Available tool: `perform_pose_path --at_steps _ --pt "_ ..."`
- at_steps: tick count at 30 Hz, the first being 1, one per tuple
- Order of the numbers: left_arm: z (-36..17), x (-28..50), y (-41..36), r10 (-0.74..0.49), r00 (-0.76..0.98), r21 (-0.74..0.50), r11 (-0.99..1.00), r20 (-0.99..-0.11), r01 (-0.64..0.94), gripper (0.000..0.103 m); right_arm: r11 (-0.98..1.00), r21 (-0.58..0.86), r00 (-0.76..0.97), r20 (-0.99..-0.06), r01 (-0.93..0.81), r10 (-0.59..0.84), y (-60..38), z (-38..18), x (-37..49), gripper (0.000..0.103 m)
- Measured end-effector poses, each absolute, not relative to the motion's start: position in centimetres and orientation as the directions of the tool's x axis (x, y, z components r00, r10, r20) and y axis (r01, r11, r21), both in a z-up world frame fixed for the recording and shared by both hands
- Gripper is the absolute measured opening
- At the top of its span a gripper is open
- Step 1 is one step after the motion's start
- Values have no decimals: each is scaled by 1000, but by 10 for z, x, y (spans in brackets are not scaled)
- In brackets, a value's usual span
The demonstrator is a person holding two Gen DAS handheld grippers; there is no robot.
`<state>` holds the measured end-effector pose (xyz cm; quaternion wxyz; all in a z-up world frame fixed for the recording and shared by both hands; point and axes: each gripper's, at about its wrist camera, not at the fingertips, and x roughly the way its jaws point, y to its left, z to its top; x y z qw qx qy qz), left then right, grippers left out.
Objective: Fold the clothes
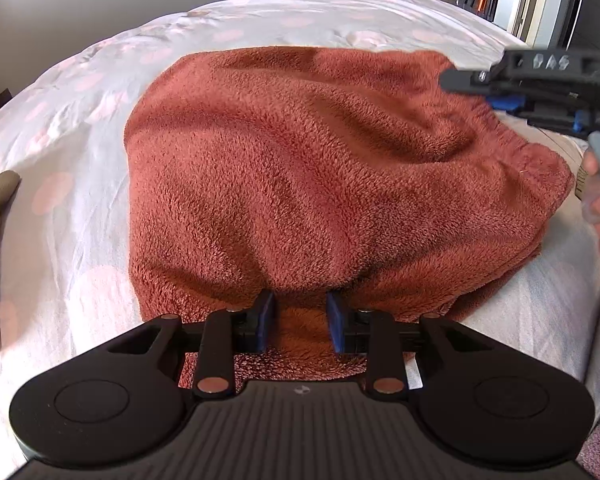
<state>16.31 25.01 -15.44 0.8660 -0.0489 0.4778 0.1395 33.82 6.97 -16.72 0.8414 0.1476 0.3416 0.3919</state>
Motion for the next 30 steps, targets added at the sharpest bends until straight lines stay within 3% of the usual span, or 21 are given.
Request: perform_pose_path --at_steps 2,6,12,14,23,30 --pt "-155 163 251 195 498 49 956 -845 -291 27 649 531 445 -473 -545 760 72 -173 343 34" --pt "-154 167 249 202 473 61 953 -857 -296 27 625 600 391 -487 -499 781 65 -187 353 35" --pt "-156 170 247 217 452 76 948 -865 -309 27 503 737 278 -420 -451 864 70 -203 362 35" --pt "-155 170 247 220 448 79 947 -866 -312 27 506 742 285 -419 -441 862 75 -207 365 22" --pt "-151 178 249 197 391 69 946 -899 -316 23 473 744 417 -284 -472 863 32 -169 348 16" --pt "-152 177 245 192 373 86 956 -908 -282 20 580 733 439 -417 -355 796 26 -201 365 16"
